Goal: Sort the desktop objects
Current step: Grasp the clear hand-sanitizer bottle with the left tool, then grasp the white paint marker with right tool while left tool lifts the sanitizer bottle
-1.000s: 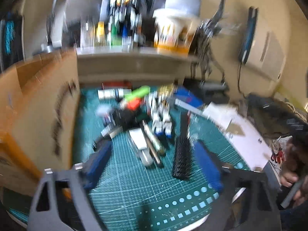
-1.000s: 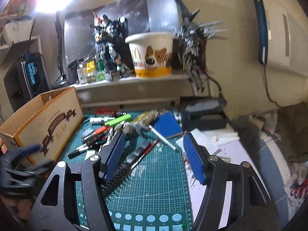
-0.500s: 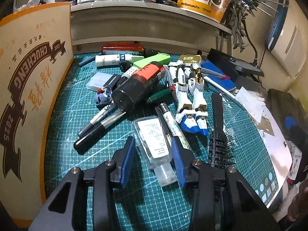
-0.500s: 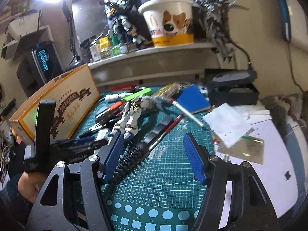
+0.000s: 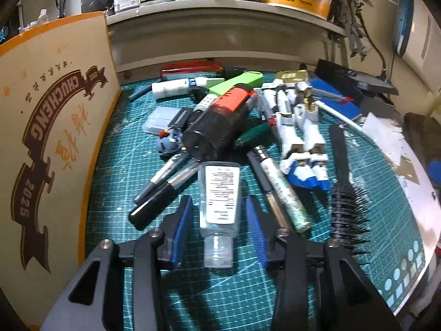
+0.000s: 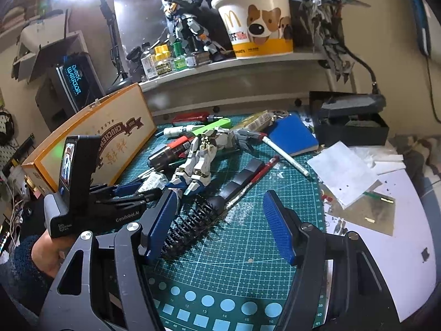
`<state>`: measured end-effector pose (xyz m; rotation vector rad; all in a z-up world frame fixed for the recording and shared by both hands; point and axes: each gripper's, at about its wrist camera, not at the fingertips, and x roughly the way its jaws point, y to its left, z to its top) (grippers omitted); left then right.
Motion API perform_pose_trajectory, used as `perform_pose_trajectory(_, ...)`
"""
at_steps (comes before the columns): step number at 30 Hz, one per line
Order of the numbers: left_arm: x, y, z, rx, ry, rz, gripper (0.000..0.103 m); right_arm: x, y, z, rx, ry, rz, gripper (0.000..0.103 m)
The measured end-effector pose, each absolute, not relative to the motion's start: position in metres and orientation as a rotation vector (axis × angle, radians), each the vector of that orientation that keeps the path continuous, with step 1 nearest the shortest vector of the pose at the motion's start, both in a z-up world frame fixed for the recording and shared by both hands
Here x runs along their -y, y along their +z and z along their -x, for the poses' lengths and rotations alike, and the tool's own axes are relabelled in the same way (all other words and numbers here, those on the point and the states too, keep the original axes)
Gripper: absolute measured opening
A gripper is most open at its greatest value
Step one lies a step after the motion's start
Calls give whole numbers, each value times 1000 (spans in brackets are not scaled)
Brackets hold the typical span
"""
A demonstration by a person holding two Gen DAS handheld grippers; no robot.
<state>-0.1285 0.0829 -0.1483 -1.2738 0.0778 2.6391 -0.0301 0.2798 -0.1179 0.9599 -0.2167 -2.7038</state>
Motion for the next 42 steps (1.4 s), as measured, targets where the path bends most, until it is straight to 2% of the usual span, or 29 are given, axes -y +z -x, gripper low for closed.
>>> perform_pose_trajectory(4,-74,-142,121,-5,2626,1254,29,-271,-119,32,196,-2686,-968,62)
perform_pose_trajectory(9,-63,-124,99,-16,2639,1203,29,-255,-127,36,200,-2617,-974,60)
perform_pose_trajectory(11,-60,-119,90,-19,2635,1197,29,-247,-134,41,223,-2567,-999,48)
perform_pose_trajectory(13,-58,-118,84,-28,2635,1189,29,-238,-143,47,251,-2513,-1026,31)
perform_pose_trajectory(15,-56,-117,80,-27,2633,1184,29,-225,-151,54,281,-2471,-1050,27)
perform_pose_trajectory(24,-49,-120,76,-13,2623,1205,29,-194,-174,96,291,-2516,-1226,27)
perform_pose_trajectory(32,-36,-117,76,3,2645,1186,29,-174,-177,110,161,-2592,-1296,27)
perform_pose_trajectory(34,-36,-116,75,2,2640,1185,29,-172,-176,113,164,-2582,-1310,21)
perform_pose_trajectory(42,-34,-112,72,9,2636,1167,29,-183,-172,109,243,-2544,-1314,10)
